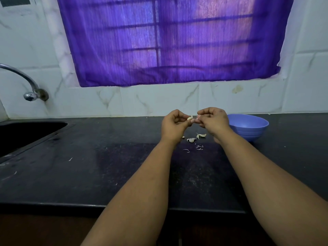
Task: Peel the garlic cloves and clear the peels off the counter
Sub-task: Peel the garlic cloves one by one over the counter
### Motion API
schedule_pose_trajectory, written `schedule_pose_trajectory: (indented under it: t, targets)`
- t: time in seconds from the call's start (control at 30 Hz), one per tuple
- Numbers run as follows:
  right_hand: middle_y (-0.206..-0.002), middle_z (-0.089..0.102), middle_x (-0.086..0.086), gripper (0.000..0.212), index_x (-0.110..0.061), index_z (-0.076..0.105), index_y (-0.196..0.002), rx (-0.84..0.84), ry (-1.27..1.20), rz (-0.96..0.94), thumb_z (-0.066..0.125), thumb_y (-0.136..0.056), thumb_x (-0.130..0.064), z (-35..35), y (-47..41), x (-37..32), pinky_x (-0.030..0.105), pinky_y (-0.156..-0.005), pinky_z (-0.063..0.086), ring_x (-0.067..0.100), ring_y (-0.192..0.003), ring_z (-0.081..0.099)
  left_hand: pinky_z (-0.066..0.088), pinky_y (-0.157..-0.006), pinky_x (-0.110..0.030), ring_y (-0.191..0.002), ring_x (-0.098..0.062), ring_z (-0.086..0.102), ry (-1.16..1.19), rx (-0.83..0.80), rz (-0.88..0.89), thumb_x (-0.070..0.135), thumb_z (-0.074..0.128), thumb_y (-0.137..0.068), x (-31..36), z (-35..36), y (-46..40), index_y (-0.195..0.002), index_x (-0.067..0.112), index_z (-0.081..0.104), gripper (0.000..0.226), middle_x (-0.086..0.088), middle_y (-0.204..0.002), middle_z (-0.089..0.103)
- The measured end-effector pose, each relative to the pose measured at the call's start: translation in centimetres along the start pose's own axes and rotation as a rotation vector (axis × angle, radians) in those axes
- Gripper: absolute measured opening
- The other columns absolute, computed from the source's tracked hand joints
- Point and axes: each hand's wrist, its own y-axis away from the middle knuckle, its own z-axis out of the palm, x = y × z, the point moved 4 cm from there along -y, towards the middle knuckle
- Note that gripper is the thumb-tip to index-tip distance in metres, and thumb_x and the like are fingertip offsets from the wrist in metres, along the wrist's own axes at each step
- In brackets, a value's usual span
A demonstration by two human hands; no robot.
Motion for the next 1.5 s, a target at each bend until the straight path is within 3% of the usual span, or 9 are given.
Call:
schedule_pose_trajectory:
  t: [0.13, 0.23, 0.4, 0.53, 0.67, 0.77, 0.9, 1.17, 1.5]
  targets:
    - [-0.077, 0.072, 0.005, 0.013, -0.015, 0.066, -0.082, 0.042, 0.233, 0.041, 0.072, -0.080, -0.004, -1.1, -0.5, 0.6, 0.033, -0.077, 0.059, 0.017, -0.078, 0.072, 0.049, -0.058, -0.020, -0.066, -0.013, 0.064, 0.007, -0.003, -0.021, 0.002, 0.076, -0.078, -0.3, 0.1, -0.1, -0.075, 0.015, 0.060, 0.021, -0.005, -0.073, 0.066]
    - [-0.084, 0.073, 0.005, 0.018, -0.018, 0.071, -0.072, -0.070, 0.586, 0.033, 0.073, -0.076, 0.000, -0.9, -0.1, 0.5, 0.031, -0.080, 0.057, 0.019, -0.086, 0.070, 0.047, -0.055, -0.017, -0.060, -0.009, 0.063, -0.005, -0.021, -0.037, 0.001, 0.072, -0.081, -0.5, 0.3, -0.1, -0.084, 0.009, 0.062, 0.013, -0.008, -0.076, 0.064]
    - [-0.100, 0.073, -0.001, 0.024, -0.015, 0.077, -0.093, -0.213, 0.831, -0.002, 0.069, -0.079, 0.004, -0.3, 0.4, 0.4, 0.030, -0.089, 0.054, 0.016, -0.097, 0.066, 0.049, -0.059, -0.016, -0.063, -0.012, 0.061, -0.038, -0.011, -0.023, 0.003, 0.068, -0.086, -0.6, 0.1, -0.2, -0.095, 0.003, 0.064, 0.010, -0.007, -0.079, 0.063]
    - [-0.076, 0.073, 0.002, 0.015, -0.017, 0.073, -0.070, -0.165, 0.742, 0.045, 0.075, -0.075, -0.003, -0.9, 0.0, 0.4, 0.028, -0.077, 0.058, 0.013, -0.073, 0.069, 0.051, -0.058, -0.020, -0.065, -0.014, 0.062, -0.062, -0.009, -0.024, 0.007, 0.069, -0.086, -0.7, 0.2, -0.3, -0.092, 0.006, 0.064, 0.008, -0.006, -0.078, 0.063]
    - [-0.068, 0.062, -0.004, 0.004, -0.014, 0.071, -0.084, 0.037, 0.577, -0.167, 0.068, -0.085, -0.014, -1.3, -0.3, -0.8, 0.020, -0.063, 0.043, 0.010, -0.067, 0.059, 0.048, -0.059, -0.019, -0.065, -0.013, 0.063, -0.102, -0.009, -0.042, 0.009, 0.069, -0.086, -1.1, 0.2, -0.4, -0.093, 0.005, 0.065, 0.009, -0.004, -0.078, 0.065]
    - [-0.083, 0.068, -0.002, 0.011, -0.019, 0.069, -0.095, -0.009, 0.333, -0.271, 0.058, -0.093, -0.017, -0.8, -0.2, -1.5, 0.021, -0.075, 0.049, 0.013, -0.080, 0.067, 0.048, -0.059, -0.017, -0.064, -0.012, 0.063, -0.162, -0.021, -0.027, 0.011, 0.068, -0.087, -1.1, 0.1, -0.4, -0.091, 0.007, 0.064, 0.007, -0.003, -0.078, 0.066]
    - [-0.086, 0.071, -0.006, 0.009, -0.020, 0.073, -0.093, -0.176, 0.412, -0.336, 0.070, -0.086, -0.016, 0.6, 0.6, -1.3, 0.012, -0.073, 0.047, 0.007, -0.079, 0.065, 0.047, -0.057, -0.015, -0.063, -0.011, 0.064, -0.176, -0.038, -0.016, 0.013, 0.068, -0.088, -1.1, 0.2, -0.3, -0.090, 0.008, 0.063, 0.008, -0.005, -0.079, 0.068]
    - [-0.075, 0.072, 0.002, 0.013, -0.018, 0.070, -0.076, -0.154, 0.175, -0.189, 0.080, -0.076, -0.011, 0.2, 0.2, -0.6, 0.031, -0.080, 0.058, 0.015, -0.075, 0.069, 0.048, -0.057, -0.015, -0.060, -0.002, 0.063, -0.168, -0.040, 0.006, 0.012, 0.065, -0.090, -1.1, 0.2, -0.4, -0.094, 0.010, 0.064, 0.004, 0.000, -0.081, 0.067]
    - [-0.079, 0.068, 0.003, 0.011, -0.016, 0.063, -0.081, -0.238, 0.118, -0.148, 0.070, -0.086, -0.009, 0.6, 0.0, 0.0, 0.032, -0.084, 0.056, 0.016, -0.079, 0.066, 0.049, -0.051, -0.020, -0.055, 0.004, 0.059, -0.183, -0.046, 0.004, 0.013, 0.063, -0.091, -0.8, 0.1, -0.4, -0.095, 0.014, 0.068, 0.006, 0.000, -0.083, 0.069]
